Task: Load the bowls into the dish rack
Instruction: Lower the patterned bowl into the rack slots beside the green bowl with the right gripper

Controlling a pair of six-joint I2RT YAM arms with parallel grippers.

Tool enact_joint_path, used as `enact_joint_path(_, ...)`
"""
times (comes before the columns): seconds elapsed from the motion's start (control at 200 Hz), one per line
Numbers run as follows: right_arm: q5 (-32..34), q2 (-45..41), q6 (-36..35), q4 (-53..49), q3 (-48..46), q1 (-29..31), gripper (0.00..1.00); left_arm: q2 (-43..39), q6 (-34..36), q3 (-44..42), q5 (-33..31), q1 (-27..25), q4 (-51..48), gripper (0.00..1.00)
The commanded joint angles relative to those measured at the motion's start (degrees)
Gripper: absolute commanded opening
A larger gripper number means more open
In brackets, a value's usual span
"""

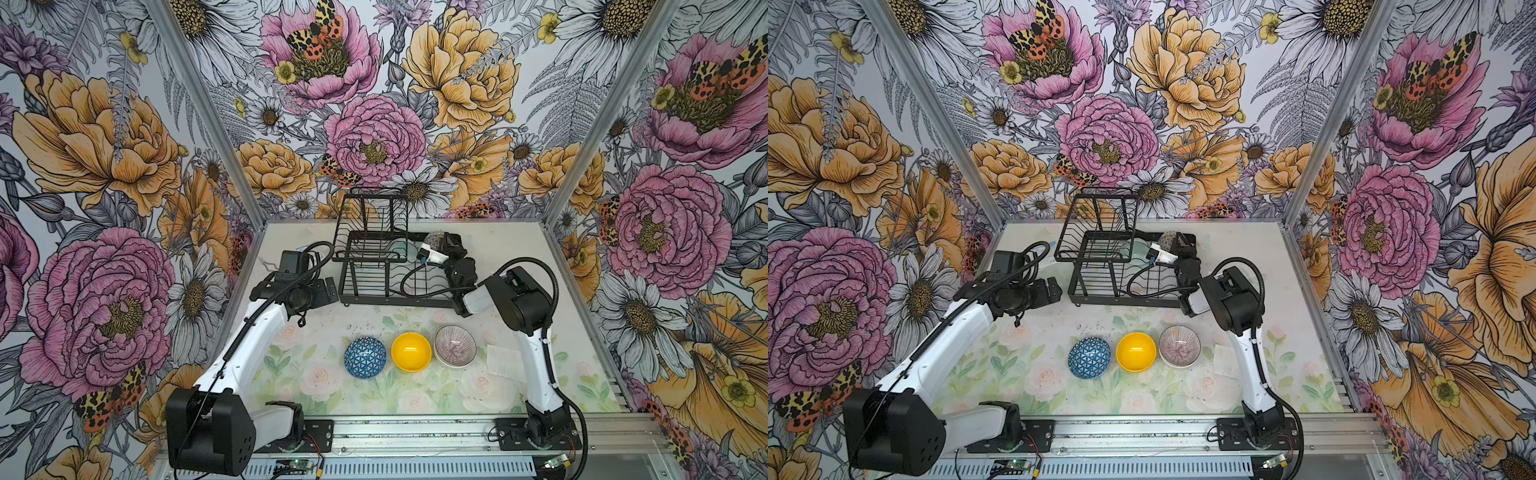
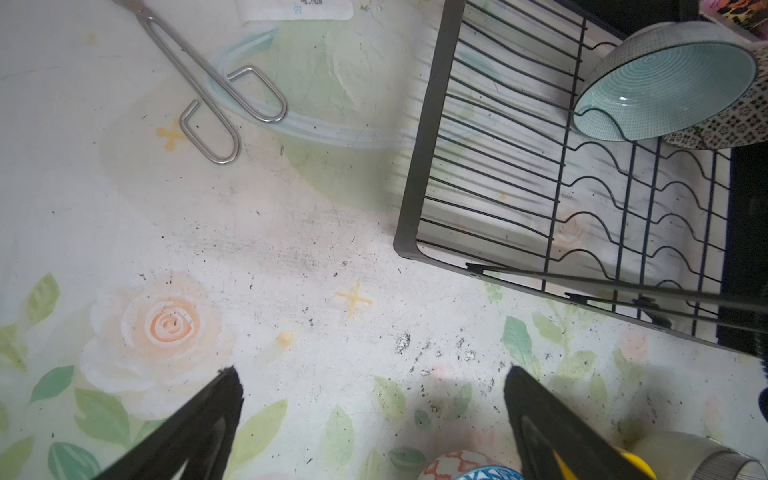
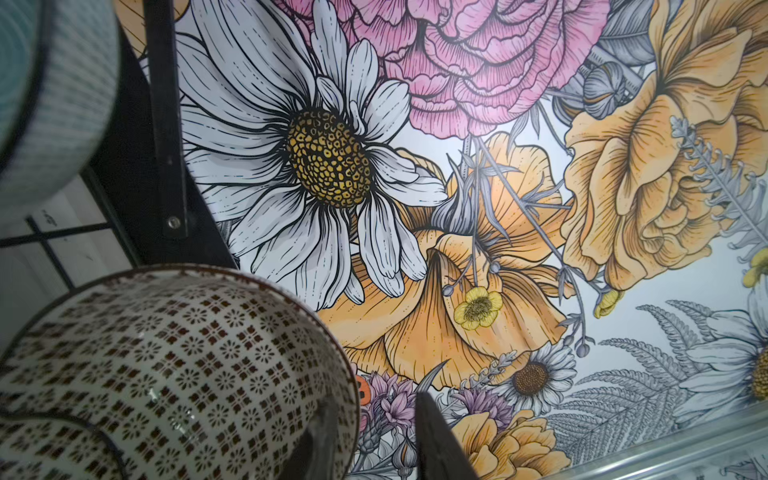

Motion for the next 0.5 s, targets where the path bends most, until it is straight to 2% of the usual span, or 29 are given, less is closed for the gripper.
enact_joint_path(0.0, 0.49, -3.38, 1.37, 2.16, 0.31, 0.26, 0.47, -0.42, 1.16, 0.29, 1.04, -0.14, 1.64, 0.99)
enact_joint_path(0.03, 0.41, -3.74, 1.46, 2.21, 0.07, 0.26, 0.53, -0.64, 1.15, 0.25, 0.93, -0.09, 1.64, 0.99)
enact_joint_path(0.145, 0.68, -5.02, 1.47, 2.19, -0.96, 0.26, 0.88, -1.66, 1.13, -0.23, 0.78, -0.21, 1.64, 0.99)
enact_joint_path(0.21, 1.06, -6.08, 1.72, 2.24, -2.06, 0.42, 0.97, -2.19, 1.27, -0.54, 0.77, -0.21, 1.62, 0.99)
enact_joint_path(0.25, 1.19, -6.89, 1.92, 2.21, -3.02, 0.52, 0.99, -2.56, 1.29, -0.7, 0.87, -0.29, 1.58, 0.99)
enact_joint_path(0.495, 3.98, -11.21, 3.18, 2.2, -6.37, 2.35, 0.99, -4.36, 1.33, -1.49, 0.73, -0.76, 1.59, 0.99)
